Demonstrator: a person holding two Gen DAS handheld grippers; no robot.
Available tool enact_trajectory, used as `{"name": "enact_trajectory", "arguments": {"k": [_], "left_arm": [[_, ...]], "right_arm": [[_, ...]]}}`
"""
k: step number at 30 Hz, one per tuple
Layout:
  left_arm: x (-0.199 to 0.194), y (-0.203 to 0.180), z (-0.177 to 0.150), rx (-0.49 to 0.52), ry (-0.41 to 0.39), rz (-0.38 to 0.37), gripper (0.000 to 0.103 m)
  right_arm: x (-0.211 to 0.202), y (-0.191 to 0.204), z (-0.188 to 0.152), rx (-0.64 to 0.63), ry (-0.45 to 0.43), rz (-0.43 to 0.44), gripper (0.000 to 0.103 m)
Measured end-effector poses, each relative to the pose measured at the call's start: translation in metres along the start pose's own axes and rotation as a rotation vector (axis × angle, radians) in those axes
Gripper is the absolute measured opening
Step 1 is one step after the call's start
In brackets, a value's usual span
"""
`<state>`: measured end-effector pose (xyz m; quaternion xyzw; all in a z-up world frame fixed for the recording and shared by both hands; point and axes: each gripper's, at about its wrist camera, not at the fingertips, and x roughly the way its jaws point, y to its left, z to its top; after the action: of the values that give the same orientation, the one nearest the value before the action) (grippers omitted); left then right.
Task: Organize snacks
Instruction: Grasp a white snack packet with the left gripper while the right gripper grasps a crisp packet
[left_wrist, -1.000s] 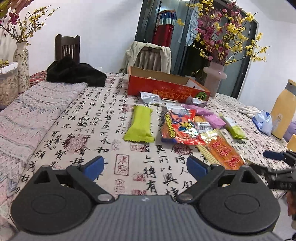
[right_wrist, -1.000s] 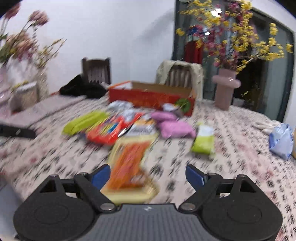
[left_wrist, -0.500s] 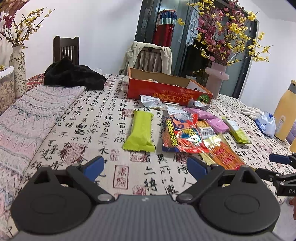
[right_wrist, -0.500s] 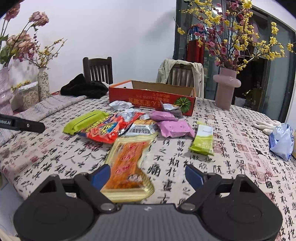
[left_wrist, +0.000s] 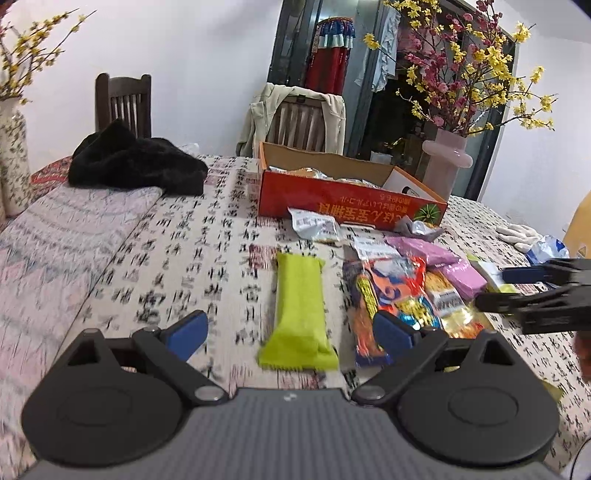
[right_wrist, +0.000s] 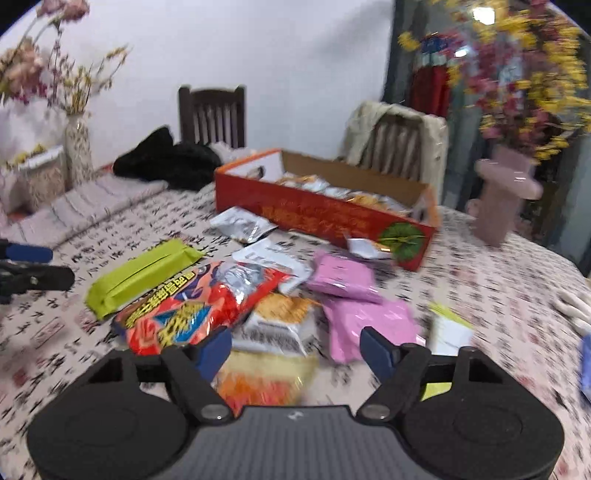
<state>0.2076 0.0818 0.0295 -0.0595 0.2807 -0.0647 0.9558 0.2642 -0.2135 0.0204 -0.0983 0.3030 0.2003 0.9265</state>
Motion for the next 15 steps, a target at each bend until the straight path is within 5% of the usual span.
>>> {"name": "enact_trajectory", "arguments": {"k": [6,15], "left_arm": [[0.024,0.004,0.022,0.063,0.000,0.012,0.098],[0.112,-0.018,0.081,0.140,0.060,-0.107,0.097]], "right_arm": [[0.062,0.009,0.014,-0.006,0.102,0.037,0.045],[0.022,-0.028,0.018,0.031,-0.031,0.006,0.042]]}}
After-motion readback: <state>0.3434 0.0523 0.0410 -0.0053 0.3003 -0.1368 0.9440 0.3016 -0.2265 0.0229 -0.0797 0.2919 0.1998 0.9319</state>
